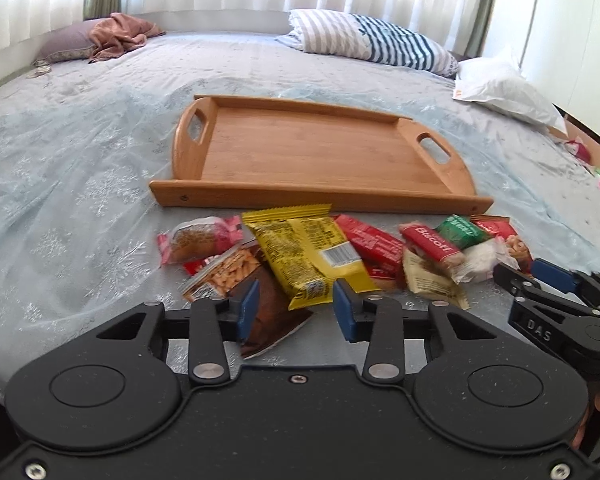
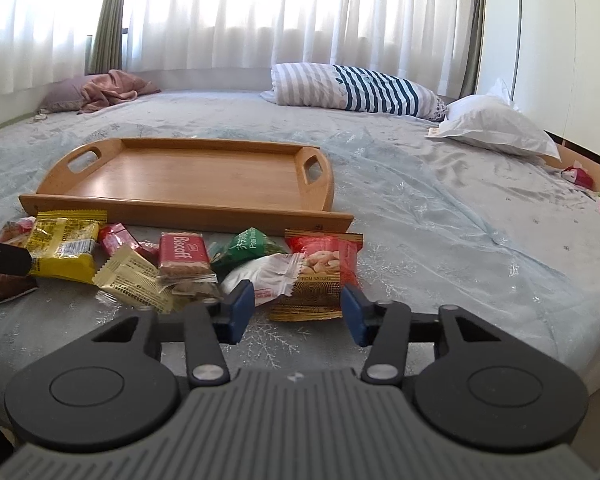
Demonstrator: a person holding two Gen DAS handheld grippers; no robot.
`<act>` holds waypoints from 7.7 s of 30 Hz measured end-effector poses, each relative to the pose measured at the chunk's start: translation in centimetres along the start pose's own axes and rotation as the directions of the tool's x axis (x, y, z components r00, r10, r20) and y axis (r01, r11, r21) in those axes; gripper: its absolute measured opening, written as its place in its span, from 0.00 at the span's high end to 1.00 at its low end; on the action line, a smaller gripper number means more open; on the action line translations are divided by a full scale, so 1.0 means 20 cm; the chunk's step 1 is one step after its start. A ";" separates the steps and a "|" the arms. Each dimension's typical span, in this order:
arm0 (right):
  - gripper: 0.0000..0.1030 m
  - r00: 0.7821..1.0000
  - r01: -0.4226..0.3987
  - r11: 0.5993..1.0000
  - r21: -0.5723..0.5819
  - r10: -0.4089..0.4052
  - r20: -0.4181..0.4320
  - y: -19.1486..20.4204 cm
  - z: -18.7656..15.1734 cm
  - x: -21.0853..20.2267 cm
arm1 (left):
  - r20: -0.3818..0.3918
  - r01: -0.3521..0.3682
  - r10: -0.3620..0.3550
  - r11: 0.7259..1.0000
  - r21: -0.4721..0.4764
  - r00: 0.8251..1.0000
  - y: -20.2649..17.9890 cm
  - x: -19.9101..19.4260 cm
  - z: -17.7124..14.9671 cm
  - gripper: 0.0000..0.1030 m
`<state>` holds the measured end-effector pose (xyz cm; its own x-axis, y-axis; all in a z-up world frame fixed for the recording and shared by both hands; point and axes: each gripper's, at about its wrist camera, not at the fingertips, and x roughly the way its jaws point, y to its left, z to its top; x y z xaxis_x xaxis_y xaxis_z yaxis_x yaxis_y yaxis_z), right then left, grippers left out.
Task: Organize snacks
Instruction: 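Grasp the yellow snack bag with the left tool while the right tool grasps the white packet, then carry the yellow bag and white packet over the wooden tray with both tools, then lower both snacks onto the tray and open both tools, then move both open tools back to the snack pile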
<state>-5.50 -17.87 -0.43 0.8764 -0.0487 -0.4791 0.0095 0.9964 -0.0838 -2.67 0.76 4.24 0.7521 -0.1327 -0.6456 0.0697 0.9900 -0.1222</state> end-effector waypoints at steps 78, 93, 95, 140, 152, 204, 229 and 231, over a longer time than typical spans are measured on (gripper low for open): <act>0.54 0.969 -0.244 0.945 0.219 0.243 0.033 -0.17 0.63 0.48 | 0.096 0.091 -0.098 0.993 0.075 0.991 0.03 0.34 0.74 0.56; 0.54 0.946 -0.252 0.917 0.310 0.301 -0.123 -0.20 0.93 1.03 | -0.010 0.119 -0.118 0.992 0.047 0.993 0.02 0.86 1.08 0.56; 0.54 0.940 -0.250 0.906 0.341 0.312 -0.141 -0.20 0.94 1.11 | -0.026 0.111 -0.109 0.993 0.051 0.994 0.02 0.94 1.10 0.56; 0.55 0.951 -0.137 0.914 0.381 0.229 -0.209 -0.06 0.86 1.54 | -0.107 0.103 -0.093 0.990 0.091 0.990 -0.05 1.42 1.09 0.56; 0.42 0.946 -0.168 0.907 0.386 0.258 -0.196 -0.07 0.86 1.53 | -0.112 0.081 -0.069 0.991 0.104 0.991 -0.05 1.42 1.10 0.47; 0.00 0.929 -0.362 0.925 0.116 0.348 0.126 -0.02 0.39 0.26 | 0.161 0.029 -0.053 0.989 0.146 0.986 0.06 -0.02 0.32 0.00; 0.01 0.957 -0.277 0.955 0.111 0.263 0.125 0.12 -0.04 0.04 | 0.068 -0.054 0.055 0.998 -0.016 0.996 0.16 0.04 -0.03 0.03; 0.04 0.958 -0.272 0.955 0.122 0.257 0.128 0.13 -0.05 0.03 | 0.058 -0.053 0.056 0.997 -0.048 0.997 0.17 0.05 -0.04 0.04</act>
<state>-5.37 -15.32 -1.86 0.9038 0.2180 -0.3682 -0.1708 0.9727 0.1568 -2.26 3.96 2.57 0.7918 -0.0743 -0.6062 -0.0018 0.9923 -0.1241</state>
